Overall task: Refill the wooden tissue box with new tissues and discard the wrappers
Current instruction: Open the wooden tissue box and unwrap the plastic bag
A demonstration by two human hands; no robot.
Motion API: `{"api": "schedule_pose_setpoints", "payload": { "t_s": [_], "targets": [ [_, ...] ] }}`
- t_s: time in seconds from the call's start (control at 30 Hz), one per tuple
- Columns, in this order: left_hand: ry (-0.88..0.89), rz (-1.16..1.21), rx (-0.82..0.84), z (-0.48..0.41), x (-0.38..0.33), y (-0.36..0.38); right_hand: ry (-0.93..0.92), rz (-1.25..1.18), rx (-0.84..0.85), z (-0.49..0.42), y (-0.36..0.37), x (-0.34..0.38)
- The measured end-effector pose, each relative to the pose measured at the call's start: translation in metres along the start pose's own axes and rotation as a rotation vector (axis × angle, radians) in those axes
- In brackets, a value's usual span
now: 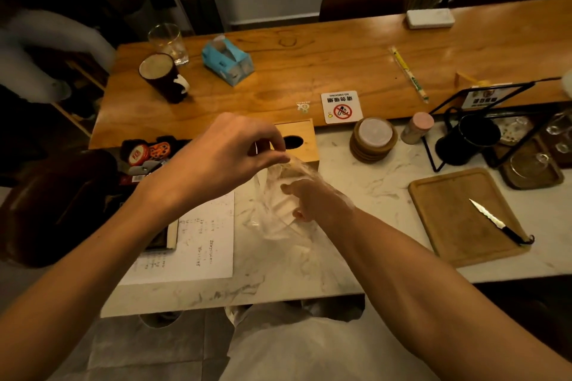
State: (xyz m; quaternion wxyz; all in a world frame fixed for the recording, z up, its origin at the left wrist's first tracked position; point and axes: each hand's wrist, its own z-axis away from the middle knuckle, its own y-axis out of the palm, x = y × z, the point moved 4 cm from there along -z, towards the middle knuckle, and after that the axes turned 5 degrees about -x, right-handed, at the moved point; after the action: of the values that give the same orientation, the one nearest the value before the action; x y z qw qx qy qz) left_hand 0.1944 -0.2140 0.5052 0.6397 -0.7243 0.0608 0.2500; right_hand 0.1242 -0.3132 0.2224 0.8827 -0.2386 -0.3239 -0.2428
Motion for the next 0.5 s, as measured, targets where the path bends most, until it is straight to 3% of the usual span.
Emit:
{"api": "schedule_pose_setpoints", "payload": {
  "t_s": [0.17,0.4,0.5],
  "targets": [
    [-0.029,0.035,-0.008,0.001,0.002,-0.004,0.349,-0.025,0.082,0.025,-0.011,0.007],
    [0.006,0.02,0.001,0.003,-0.003,0.004,0.417,-0.068,0.227,0.029,0.0,0.013],
    [0.027,0.015,-0.015,0.003,-0.003,0.007,0.426,-0.068,0.169,0.033,0.003,0.012]
  ]
}}
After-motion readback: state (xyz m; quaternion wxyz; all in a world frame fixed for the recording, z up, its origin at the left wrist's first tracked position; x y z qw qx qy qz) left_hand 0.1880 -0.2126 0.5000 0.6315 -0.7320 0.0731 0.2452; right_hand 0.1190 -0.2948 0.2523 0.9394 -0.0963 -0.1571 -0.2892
